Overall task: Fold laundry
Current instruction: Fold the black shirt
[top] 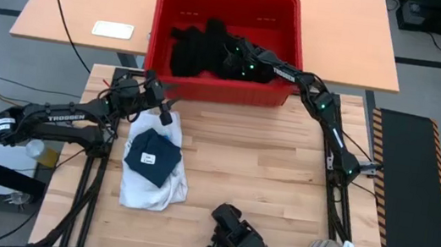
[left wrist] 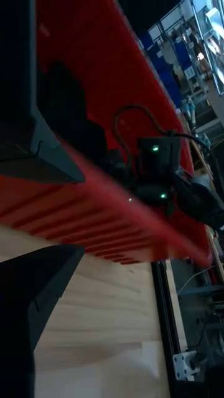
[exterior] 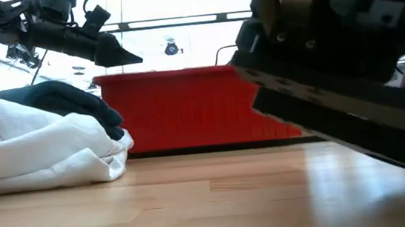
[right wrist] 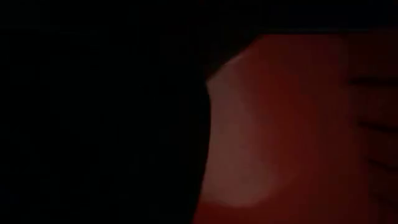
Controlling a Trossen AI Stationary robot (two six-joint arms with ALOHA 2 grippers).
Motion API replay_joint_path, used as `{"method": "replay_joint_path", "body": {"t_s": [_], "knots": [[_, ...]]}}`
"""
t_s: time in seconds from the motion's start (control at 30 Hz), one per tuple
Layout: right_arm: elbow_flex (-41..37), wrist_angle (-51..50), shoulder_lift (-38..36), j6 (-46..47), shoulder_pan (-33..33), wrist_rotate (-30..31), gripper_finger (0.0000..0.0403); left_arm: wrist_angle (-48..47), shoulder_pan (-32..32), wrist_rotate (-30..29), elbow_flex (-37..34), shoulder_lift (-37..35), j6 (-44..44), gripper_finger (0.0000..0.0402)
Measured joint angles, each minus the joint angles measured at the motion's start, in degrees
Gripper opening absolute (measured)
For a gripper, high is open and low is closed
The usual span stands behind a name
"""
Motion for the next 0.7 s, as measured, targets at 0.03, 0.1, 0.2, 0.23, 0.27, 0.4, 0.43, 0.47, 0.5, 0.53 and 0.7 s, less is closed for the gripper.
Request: {"method": "replay_joint_path", "body": {"t_s": [0.03, 0.1, 0.2, 0.23, 0.27, 0.4, 0.43, 0.47, 0.5, 0.53, 0.7], "knots": [[-0.12, -0.18, 0.11, 0.0, 0.17, -0.09, 0.0069, 0.0, 0.0, -0.02, 0.0, 0.0, 0.0, 0.0171], [-0.22, 0.4, -0.05, -0.32, 0.29, -0.83, 0.0021, 0.02, 0.0, -0.03, 0.0, 0.0, 0.0, 0.0171], [-0.4, 3.62, -0.76, 1.42, 0.36, -0.25, 0.0017, -0.01, 0.0, -0.09, 0.0, -0.14, 0.0, 0.0171], [-0.44, 4.52, -1.23, 2.36, 0.22, 0.36, 0.0013, 0.02, 0.0, -0.1, 0.01, -0.15, 0.0, 0.0171], [-0.54, 4.98, -1.76, 3.43, -0.12, 0.4, 0.001, -0.01, 0.0, -0.12, 0.02, -0.17, -0.02, 0.0171], [-0.66, 8.41, -5.81, 6.0, -1.24, 3.25, 0.0009, -0.02, 0.0, -0.22, 0.02, -0.17, 0.0, 0.0171], [-0.58, 9.57, -7.26, 6.41, -1.3, 4.2, 0.0009, -0.02, 0.0, -0.26, 0.02, -0.2, -0.02, 0.0171], [-0.45, 11.1, -8.66, 6.52, -1.34, 4.87, 0.0009, -0.08, 0.0, -0.52, 0.02, -0.27, -0.01, 0.0171], [-0.45, 12.37, -10.03, 6.48, -1.32, 5.71, 0.0009, -0.09, 0.0, -0.7, 0.02, -0.43, -0.02, 0.0171], [-0.45, 13.57, -11.36, 6.43, -1.19, 6.44, 0.0009, -0.07, 0.0, -0.92, 0.02, -0.58, -0.02, 0.0171], [-0.42, 19.2, -18.84, 6.31, -1.11, 6.59, 0.0009, -0.18, 0.0, -1.03, 0.02, -1.01, -0.04, 0.0171]]}}
